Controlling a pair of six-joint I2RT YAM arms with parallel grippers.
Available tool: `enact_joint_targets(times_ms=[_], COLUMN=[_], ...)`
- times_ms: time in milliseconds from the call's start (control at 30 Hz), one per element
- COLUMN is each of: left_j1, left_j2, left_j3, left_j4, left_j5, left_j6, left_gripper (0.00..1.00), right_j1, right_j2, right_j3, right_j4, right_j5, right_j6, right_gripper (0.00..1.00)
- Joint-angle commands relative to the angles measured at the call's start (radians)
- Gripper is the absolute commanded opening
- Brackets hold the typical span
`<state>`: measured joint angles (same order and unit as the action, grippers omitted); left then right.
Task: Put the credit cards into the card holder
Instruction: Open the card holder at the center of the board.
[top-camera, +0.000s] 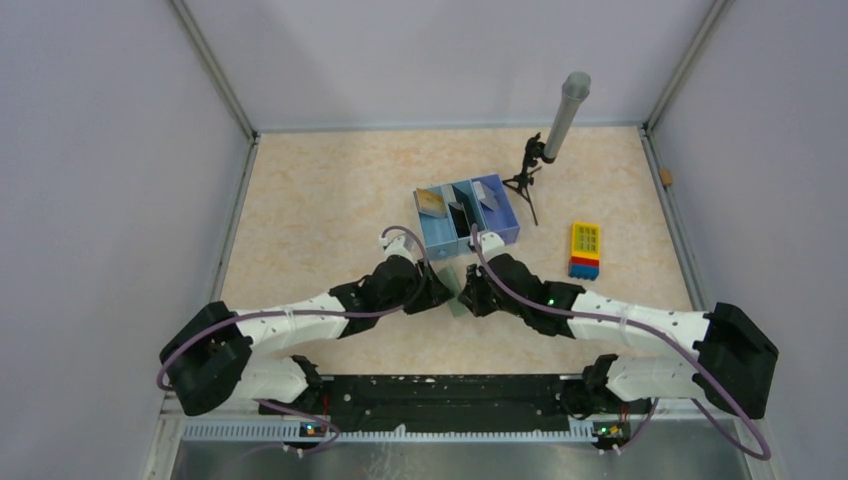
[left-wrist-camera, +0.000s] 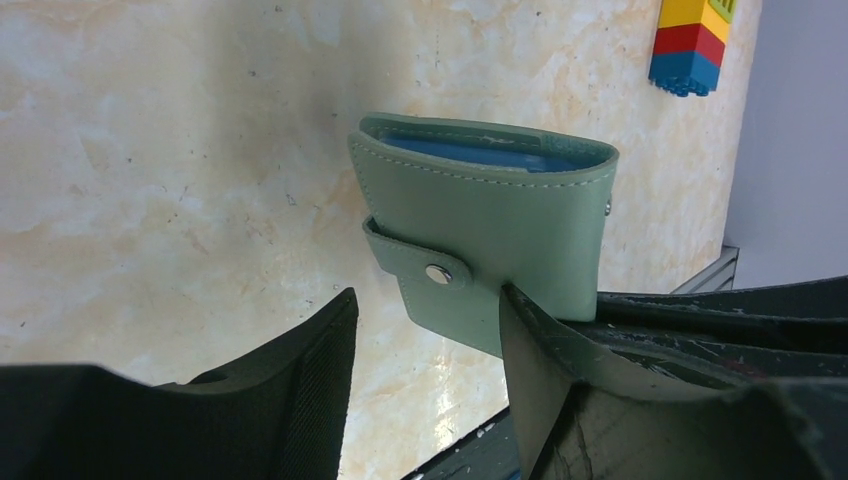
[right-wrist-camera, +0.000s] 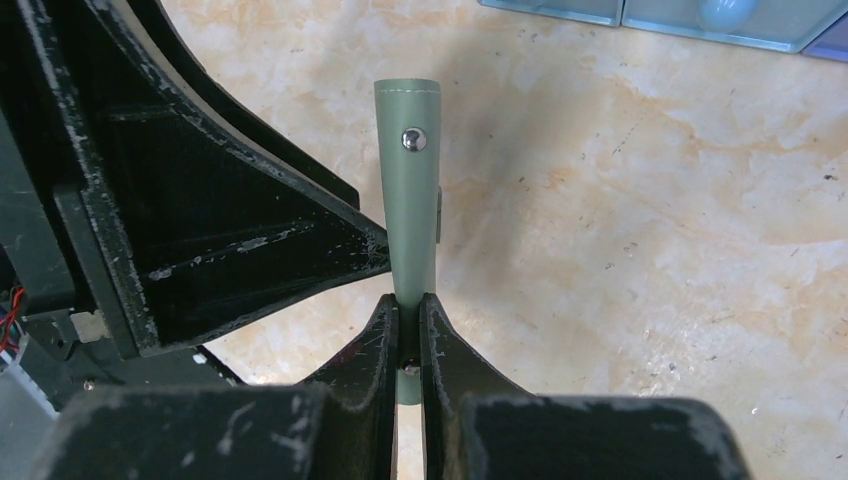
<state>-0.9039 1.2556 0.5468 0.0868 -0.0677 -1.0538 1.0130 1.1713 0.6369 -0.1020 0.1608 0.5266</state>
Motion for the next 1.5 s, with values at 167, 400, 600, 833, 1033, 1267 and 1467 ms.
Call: enact_joint_targets(times_ms=[167, 400, 600, 833, 1033, 1267, 1467], left_j1=[-0.004, -0.004, -0.004, -0.004, -0.004, -0.004, -0.004], left_j2=[0.060, 0.087, 0.118, 0.144, 0.151, 0.130, 0.097], left_j3=[0.006, 0.007, 0.019, 0.019, 0.006, 0.000, -0.013], left_j4=[0.049, 0.056, 0.099, 0.150, 0.135, 0.049, -0.023], left_j5=[-0.024, -0.053, -0.044, -0.017, -0.025, -0.063, -0.093], left_j6=[-0.021, -0.035, -0.018, -0.003, -0.026, -0.040, -0.044], left_gripper=[0.53, 0.49, 0.33, 0.11, 0.00, 0.00, 0.00], right_j1=[0.035, 0.047, 0.051, 0.053, 0.054, 0.053, 0.053], right_j2=[-0.050, -0.015, 0.018, 0.051, 0.096, 0.126, 0.123], right_j3=[0.038, 0.043, 0.042, 0.029, 0.045, 0.049, 0.049], right_j4=[0.073, 0.071, 0.074, 0.072, -0.026, -0.122, -0.191], right_j5=[-0.014, -0.023, -0.041, -0.038, 0.077, 0.176, 0.243], right_j6=[-0.048, -0.049, -0.042, -0.023, 0.050, 0.136, 0.173], right_gripper=[0.00, 0.00, 0.00, 0.00, 0.00, 0.00, 0.00])
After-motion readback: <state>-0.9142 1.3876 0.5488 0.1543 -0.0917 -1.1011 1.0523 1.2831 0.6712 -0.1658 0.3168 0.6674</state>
